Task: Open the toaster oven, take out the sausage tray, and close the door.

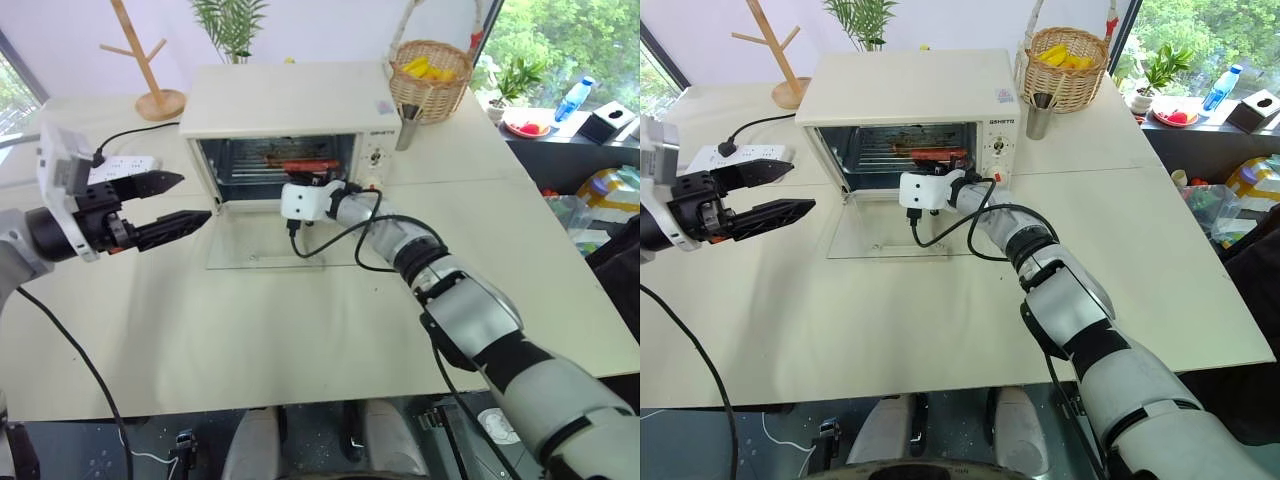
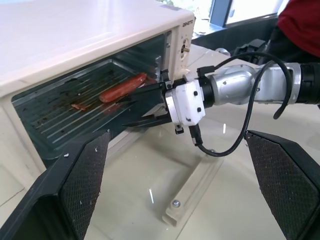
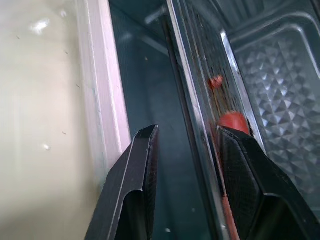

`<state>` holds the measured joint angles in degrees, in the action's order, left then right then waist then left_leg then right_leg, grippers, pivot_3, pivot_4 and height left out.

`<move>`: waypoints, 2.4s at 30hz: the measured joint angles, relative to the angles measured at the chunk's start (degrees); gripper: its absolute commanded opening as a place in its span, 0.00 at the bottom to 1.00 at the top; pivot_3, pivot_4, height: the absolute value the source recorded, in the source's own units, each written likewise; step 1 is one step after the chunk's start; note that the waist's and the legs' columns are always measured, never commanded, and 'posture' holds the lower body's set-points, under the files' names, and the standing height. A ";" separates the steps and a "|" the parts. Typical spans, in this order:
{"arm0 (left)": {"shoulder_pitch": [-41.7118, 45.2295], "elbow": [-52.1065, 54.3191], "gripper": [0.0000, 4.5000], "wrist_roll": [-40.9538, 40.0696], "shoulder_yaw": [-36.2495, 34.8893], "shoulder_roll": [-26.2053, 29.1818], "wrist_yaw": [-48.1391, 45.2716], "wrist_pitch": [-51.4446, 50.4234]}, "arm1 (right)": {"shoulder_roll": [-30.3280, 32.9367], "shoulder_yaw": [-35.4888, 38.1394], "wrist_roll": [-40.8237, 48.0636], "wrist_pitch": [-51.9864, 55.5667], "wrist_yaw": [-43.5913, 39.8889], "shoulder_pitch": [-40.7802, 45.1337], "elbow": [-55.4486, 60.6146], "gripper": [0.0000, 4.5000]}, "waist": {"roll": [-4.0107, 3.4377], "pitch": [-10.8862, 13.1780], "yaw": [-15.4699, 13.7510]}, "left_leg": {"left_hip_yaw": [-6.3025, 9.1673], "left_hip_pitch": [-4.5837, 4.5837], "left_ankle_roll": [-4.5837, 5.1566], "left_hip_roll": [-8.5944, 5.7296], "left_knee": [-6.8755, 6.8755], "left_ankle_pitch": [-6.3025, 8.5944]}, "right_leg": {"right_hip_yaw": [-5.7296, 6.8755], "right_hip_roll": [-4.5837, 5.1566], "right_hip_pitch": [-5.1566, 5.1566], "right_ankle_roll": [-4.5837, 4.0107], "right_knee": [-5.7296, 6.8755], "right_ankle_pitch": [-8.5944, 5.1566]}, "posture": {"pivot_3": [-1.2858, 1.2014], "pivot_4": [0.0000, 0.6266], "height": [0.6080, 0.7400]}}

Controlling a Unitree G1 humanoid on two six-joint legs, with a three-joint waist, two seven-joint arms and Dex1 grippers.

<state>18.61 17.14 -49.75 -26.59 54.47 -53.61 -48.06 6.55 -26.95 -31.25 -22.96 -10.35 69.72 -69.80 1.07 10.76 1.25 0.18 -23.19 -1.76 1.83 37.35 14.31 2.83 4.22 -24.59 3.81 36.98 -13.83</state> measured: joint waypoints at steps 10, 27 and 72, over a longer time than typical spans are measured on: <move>3.03 -3.29 1.00 0.88 3.30 0.01 -1.66 1.95 | -0.89 0.00 -1.83 1.80 4.17 2.16 -4.62 0.42 | 0.00 0.00 -0.06 | 0.00 0.02 -0.01 -0.01 -0.03 -0.01 | 0.01 -0.01 0.00 -0.01 0.01 0.00 | 0.52 0.24 0.95; 15.08 -19.22 1.00 9.90 14.47 -0.88 -8.58 8.71 | -0.59 -1.59 -5.22 0.83 5.34 3.00 -4.45 0.00 | 0.11 -0.04 0.72 | -0.04 0.02 -0.02 -0.01 -0.10 -0.01 | -0.04 -0.03 -0.04 -0.01 0.01 0.00 | 0.52 0.24 0.95; 38.29 -55.64 1.00 30.49 25.71 -9.71 -24.69 24.74 | 5.56 -0.24 -2.32 3.90 -3.32 -10.68 22.61 0.48 | 0.15 -0.02 1.16 | 0.02 -0.10 -0.03 -0.02 0.00 -0.03 | -0.06 -0.09 -0.10 0.03 0.11 0.00 | 0.52 0.24 0.95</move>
<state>56.89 -38.49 -19.26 -0.88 44.75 -78.30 -23.32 12.11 -27.19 -33.56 -19.06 -13.67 59.04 -47.19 1.22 10.74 2.41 0.20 -23.29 -1.80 1.81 37.35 14.28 2.77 4.13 -24.69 3.84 37.09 -13.84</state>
